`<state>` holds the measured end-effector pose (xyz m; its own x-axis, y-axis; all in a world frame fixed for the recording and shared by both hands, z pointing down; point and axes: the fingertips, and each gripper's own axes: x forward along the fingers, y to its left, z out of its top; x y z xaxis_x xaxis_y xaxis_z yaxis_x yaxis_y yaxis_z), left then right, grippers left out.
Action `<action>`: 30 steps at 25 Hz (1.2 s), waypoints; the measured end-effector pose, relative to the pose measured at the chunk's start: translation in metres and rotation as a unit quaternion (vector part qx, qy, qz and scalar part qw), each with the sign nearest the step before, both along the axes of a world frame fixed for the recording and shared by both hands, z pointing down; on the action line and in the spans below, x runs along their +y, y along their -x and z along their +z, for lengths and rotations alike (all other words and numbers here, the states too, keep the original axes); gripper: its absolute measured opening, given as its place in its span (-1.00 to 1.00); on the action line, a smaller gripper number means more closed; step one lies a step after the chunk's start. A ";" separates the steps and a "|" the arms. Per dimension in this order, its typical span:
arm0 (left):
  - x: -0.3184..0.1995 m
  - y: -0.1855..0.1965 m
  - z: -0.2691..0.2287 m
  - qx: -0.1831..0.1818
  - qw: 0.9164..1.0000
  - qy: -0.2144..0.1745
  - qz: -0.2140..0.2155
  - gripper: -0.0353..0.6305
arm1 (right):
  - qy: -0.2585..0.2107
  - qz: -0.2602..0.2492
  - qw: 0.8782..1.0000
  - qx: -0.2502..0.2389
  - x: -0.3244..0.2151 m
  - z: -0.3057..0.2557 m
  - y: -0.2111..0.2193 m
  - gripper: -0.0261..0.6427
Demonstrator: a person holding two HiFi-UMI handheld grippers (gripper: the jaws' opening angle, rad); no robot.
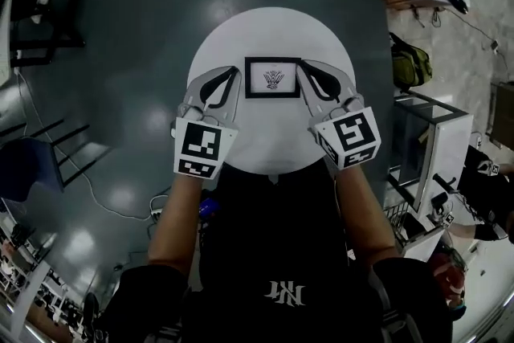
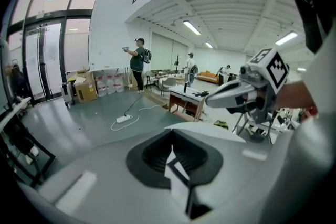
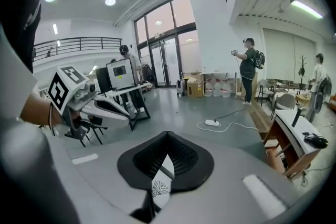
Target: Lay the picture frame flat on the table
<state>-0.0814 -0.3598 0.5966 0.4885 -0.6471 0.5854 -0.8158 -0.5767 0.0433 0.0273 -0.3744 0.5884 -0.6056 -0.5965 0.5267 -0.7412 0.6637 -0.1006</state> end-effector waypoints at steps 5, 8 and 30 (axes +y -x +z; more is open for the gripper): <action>0.006 0.014 -0.070 0.010 0.999 -0.040 0.011 -0.88 | -0.041 -0.013 0.998 -0.038 0.014 -0.084 0.016 -0.93; 0.018 0.013 -0.112 0.030 0.998 -0.059 0.009 -0.89 | -0.050 -0.034 0.995 -0.081 0.038 -0.131 0.019 -0.93; 0.317 -0.093 -0.302 0.175 0.964 -0.194 0.040 -0.89 | -0.143 -0.155 0.949 -0.233 0.346 -0.286 -0.111 -0.93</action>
<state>0.0117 -0.0425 0.2943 0.6697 -0.7364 0.0959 -0.7426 -0.6655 0.0759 0.1379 -0.0286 0.3025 -0.9030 -0.4297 0.0025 -0.4250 0.8923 -0.1522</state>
